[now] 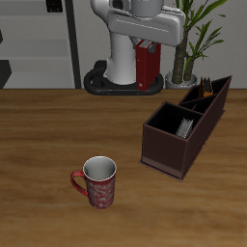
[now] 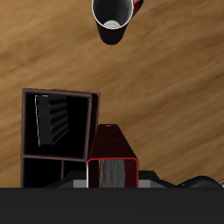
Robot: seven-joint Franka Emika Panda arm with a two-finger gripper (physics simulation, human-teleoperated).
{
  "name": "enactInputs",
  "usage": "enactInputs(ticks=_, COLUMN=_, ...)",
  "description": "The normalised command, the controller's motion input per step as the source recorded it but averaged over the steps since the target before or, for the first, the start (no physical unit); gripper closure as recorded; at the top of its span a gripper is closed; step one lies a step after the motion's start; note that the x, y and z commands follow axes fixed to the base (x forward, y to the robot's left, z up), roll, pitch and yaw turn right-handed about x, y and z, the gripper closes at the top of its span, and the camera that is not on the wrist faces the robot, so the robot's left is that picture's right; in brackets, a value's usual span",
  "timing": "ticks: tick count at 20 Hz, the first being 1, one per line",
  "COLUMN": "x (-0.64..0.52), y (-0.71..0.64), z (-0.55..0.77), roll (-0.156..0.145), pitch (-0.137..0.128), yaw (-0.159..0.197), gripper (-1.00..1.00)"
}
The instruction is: Place the orange book into the left desk caddy's left compartment and place the striped book into the left desk caddy's right compartment and place the red book into the left desk caddy's right compartment
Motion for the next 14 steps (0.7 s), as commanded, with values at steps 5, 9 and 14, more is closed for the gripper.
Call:
enactInputs(ticks=5, x=0.05, y=0.26, z=0.09, roll=-0.001, pitch=-0.035, yaw=0.008, gripper=1.00)
enactInputs(ticks=9, x=0.12, y=0.11, z=0.07, roll=-0.031, pitch=-0.073, yaw=-0.004, gripper=1.00)
enactInputs(ticks=14, x=0.05, y=0.14, z=-0.03, roll=-0.068, pitch=-0.064, yaw=-0.012, gripper=1.00)
